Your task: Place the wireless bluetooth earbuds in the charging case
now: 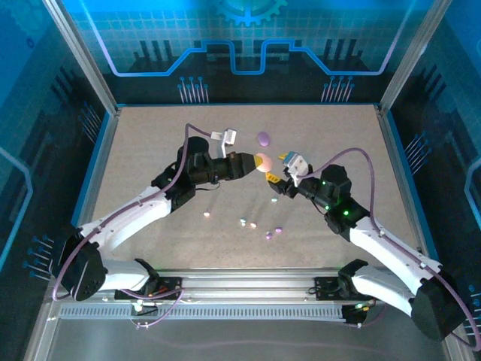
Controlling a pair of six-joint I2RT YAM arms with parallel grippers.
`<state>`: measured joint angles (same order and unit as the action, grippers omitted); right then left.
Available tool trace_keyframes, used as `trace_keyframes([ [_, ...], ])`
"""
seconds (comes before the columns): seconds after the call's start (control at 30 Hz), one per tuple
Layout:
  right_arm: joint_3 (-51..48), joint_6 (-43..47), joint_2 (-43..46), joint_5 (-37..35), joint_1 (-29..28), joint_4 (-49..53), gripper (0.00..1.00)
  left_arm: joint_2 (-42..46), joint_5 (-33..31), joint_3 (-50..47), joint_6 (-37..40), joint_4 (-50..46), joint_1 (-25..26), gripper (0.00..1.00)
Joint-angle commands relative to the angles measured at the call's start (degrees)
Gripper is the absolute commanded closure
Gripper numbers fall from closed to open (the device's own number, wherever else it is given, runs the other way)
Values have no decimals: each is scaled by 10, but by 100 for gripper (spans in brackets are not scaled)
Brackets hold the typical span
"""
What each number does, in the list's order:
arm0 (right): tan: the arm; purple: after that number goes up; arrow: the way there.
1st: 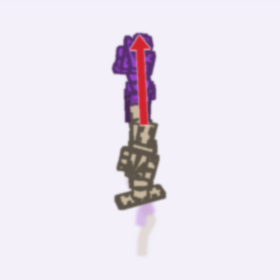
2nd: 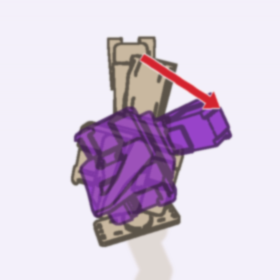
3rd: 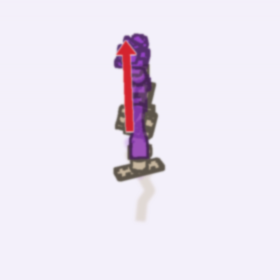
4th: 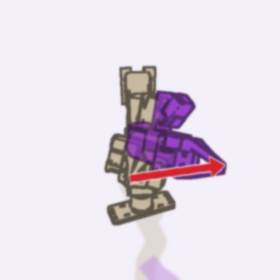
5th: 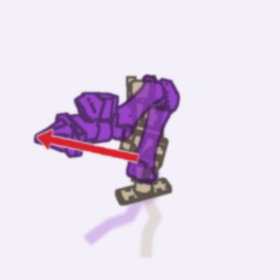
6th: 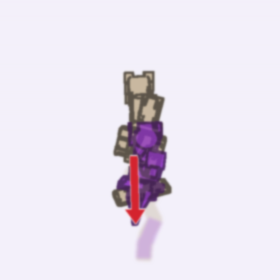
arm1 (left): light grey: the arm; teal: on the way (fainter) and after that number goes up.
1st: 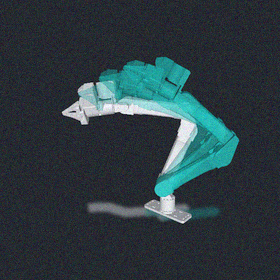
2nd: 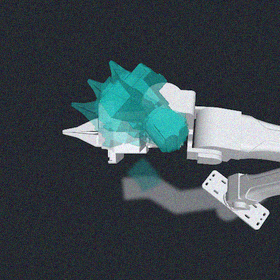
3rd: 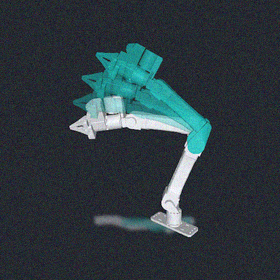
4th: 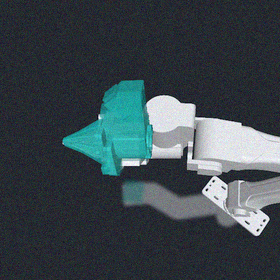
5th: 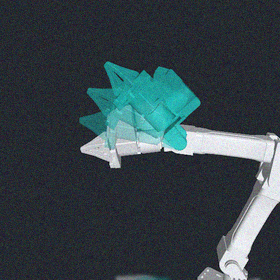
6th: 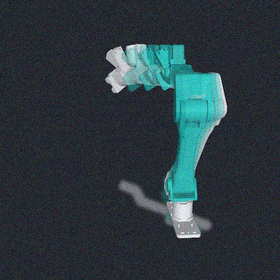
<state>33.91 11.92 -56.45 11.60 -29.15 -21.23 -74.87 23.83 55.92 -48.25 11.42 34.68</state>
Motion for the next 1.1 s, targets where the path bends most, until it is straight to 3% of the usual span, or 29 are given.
trace_keyframes([
  [0.0,-6,-15,10,36,8,-84,40,22,11,-11,-51,46,1,98],
  [0.73,31,-53,-28,94,8,-142,50,14,25,-15,-68,70,1,98],
  [0.9,33,-51,-29,93,8,-130,61,12,25,-15,-66,73,2,97],
  [0.97,34,-52,-28,97,9,-115,63,14,26,-14,-60,71,1,92],
  [1.07,41,-63,-27,126,19,-87,66,18,27,-7,-17,50,2,72],
])
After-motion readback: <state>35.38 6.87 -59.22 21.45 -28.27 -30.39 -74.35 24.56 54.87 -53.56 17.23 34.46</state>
